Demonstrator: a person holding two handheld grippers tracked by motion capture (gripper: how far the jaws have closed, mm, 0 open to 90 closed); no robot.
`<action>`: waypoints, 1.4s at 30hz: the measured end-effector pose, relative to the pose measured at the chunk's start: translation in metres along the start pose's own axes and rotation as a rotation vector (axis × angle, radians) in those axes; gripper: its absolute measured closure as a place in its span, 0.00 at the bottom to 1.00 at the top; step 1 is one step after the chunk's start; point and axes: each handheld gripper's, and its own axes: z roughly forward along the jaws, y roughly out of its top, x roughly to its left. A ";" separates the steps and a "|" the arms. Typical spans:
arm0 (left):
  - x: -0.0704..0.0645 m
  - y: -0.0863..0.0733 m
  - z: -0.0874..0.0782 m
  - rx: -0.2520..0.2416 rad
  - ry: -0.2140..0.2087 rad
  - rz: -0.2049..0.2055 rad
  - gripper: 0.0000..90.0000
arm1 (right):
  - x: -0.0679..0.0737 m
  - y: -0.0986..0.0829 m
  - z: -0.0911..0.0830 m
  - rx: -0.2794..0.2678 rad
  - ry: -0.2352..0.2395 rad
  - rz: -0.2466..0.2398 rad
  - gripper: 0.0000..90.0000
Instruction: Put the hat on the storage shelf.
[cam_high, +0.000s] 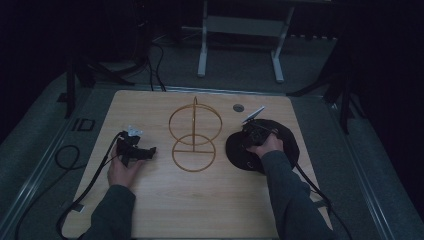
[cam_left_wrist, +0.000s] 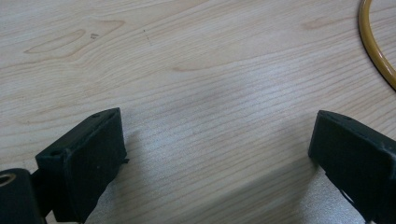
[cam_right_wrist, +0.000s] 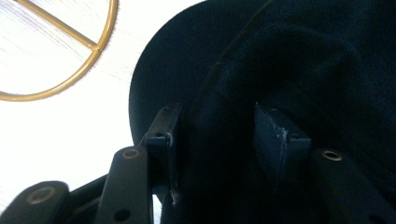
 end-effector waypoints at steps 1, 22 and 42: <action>0.000 0.000 0.000 0.000 0.000 0.000 0.04 | -0.001 0.001 0.000 0.005 0.004 0.005 0.58; 0.000 0.000 0.000 0.000 0.001 -0.001 0.04 | -0.007 0.010 0.008 0.083 0.089 0.095 0.81; 0.000 0.000 0.000 0.000 0.000 0.000 0.04 | -0.008 0.007 -0.001 0.152 0.001 -0.008 0.89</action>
